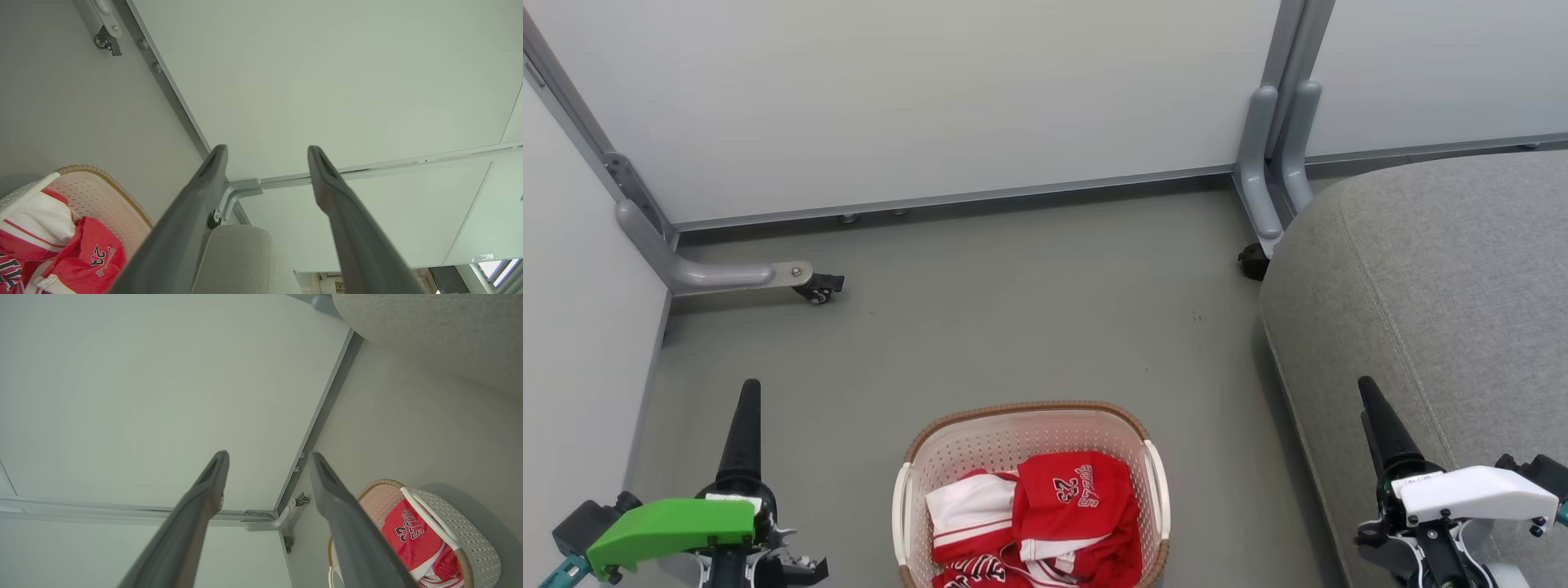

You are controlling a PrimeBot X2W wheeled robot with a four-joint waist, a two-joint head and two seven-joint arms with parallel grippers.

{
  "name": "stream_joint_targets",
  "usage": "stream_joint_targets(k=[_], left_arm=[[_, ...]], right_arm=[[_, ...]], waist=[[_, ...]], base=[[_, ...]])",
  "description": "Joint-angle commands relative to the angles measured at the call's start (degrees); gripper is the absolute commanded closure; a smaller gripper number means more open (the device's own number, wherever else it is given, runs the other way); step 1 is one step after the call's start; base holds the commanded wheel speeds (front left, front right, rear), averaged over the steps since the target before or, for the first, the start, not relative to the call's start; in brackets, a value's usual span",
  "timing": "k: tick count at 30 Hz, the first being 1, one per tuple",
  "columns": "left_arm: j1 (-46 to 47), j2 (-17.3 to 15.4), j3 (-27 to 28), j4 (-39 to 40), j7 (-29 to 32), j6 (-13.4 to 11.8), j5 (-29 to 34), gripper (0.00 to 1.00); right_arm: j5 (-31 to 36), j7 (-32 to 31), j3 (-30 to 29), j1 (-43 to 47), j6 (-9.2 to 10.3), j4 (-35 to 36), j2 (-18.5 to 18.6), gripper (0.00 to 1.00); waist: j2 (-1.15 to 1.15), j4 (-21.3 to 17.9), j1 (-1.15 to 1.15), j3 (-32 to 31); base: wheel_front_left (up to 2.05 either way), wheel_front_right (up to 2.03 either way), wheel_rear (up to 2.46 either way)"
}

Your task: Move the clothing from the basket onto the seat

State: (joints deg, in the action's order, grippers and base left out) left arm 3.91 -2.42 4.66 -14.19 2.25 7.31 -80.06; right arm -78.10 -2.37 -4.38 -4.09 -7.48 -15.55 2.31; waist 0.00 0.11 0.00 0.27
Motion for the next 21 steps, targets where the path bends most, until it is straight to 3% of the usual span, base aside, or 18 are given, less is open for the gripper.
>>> stream_joint_targets(k=[1,21], left_arm=[[0.8,-0.3,-0.1,1.6,-0.7,0.1,3.0,0.0],[-0.2,-0.4,-3.4,7.2,-5.2,-0.1,25.6,0.0]], right_arm=[[3.6,0.8,0.3,-0.7,-0.01,1.5,0.3,0.0],[26.8,5.3,4.6,0.4,-0.01,6.7,0.5,0.0]], waist=[[0.0,0.0,0.0,0.0],[0.0,0.1,0.0,0.4]], base=[[0.0,0.0,0.0],[0.0,0.0,0.0]])
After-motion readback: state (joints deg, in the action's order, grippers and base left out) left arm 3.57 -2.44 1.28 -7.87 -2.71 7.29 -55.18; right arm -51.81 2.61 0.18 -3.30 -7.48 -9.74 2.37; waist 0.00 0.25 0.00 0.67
